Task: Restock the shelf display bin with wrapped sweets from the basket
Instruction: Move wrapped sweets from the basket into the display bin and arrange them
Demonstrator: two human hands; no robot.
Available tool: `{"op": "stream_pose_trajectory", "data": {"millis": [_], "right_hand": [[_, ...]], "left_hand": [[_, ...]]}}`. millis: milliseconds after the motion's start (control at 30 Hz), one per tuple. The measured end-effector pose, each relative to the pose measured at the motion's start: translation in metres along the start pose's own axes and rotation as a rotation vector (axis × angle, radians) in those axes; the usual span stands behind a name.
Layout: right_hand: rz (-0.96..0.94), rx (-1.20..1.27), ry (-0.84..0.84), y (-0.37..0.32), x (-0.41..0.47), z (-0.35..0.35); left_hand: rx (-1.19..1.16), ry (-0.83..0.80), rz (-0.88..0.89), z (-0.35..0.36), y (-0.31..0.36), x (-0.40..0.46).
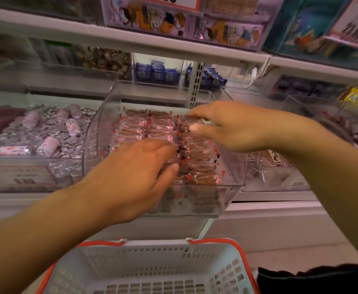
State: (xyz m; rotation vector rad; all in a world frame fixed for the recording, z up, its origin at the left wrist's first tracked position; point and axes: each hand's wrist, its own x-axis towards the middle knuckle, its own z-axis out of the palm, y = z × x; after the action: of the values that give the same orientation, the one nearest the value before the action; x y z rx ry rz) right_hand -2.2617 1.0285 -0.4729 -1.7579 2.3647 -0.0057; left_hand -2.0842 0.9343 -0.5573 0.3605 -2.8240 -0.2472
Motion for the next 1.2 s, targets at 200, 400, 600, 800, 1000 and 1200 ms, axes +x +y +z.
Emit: {"op": "stream_pose_trajectory", "data": {"millis": [200, 400, 600, 800, 1000, 1200], "right_hand": [[0.073, -0.017, -0.409, -0.014, -0.002, 0.042], [0.183, 0.003, -0.327, -0.018, 0.01, 0.056], [0.125, 0.001, -0.344, -0.003, 0.015, 0.066], [0.054, 0.143, -0.136, -0.011, 0.0, 0.059], [-0.153, -0.099, 0.146, -0.024, -0.069, 0.055], [-0.101, -0.147, 0.197, -0.021, -0.065, 0.06]], "left_hand": [[0.037, -0.125, -0.29, 0.004, -0.011, 0.0], [0.006, -0.201, -0.31, 0.002, -0.013, 0.002], [-0.014, -0.257, -0.312, 0.002, -0.02, 0.007], [-0.014, -0.023, -0.228, -0.008, -0.012, 0.006], [0.022, -0.005, 0.102, -0.049, -0.023, -0.024], [0.218, -0.204, 0.033, -0.038, -0.027, -0.034]]}}
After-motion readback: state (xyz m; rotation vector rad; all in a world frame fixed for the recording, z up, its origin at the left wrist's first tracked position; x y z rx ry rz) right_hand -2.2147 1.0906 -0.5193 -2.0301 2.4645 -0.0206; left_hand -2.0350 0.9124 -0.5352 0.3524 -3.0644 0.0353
